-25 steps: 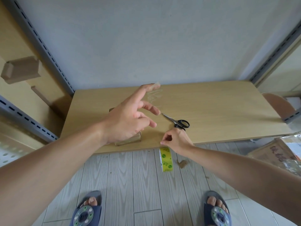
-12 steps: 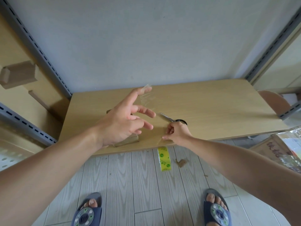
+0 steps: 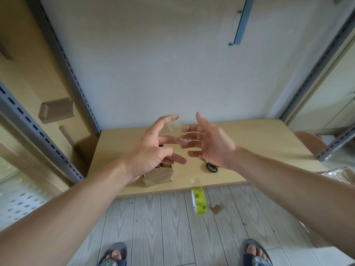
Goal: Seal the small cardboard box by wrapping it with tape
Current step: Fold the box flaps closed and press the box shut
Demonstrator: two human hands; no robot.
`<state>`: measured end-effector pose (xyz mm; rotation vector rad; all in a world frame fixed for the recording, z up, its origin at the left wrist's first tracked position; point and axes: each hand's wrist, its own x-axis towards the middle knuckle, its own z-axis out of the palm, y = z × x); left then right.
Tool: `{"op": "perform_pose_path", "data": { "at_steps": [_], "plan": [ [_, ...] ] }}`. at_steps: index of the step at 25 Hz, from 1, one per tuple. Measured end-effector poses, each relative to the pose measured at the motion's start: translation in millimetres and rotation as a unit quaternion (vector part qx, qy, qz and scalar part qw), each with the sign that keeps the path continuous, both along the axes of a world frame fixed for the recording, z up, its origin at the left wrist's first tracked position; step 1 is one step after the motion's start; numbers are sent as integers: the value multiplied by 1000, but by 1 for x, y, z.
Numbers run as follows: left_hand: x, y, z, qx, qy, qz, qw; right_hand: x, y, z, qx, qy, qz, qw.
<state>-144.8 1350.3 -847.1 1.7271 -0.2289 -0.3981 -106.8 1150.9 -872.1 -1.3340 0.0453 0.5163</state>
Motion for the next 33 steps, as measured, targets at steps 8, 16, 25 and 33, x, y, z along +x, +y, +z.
{"op": "perform_pose_path", "data": {
  "at_steps": [8, 16, 25, 33],
  "plan": [
    [-23, 10, 36, -67, -48, 12, 997, -31, 34, 47, -31, -122, -60, 990],
    [-36, 37, 54, -95, -79, 55, 991, -37, 71, 74, -79, -176, -93, 977],
    [-18, -6, 37, -16, -152, 217, 964, -45, 47, 60, -144, -173, -160, 961],
    [26, -58, 32, -215, -23, 330, 919, -26, 22, 59, -126, -118, -197, 965]
  ]
}}
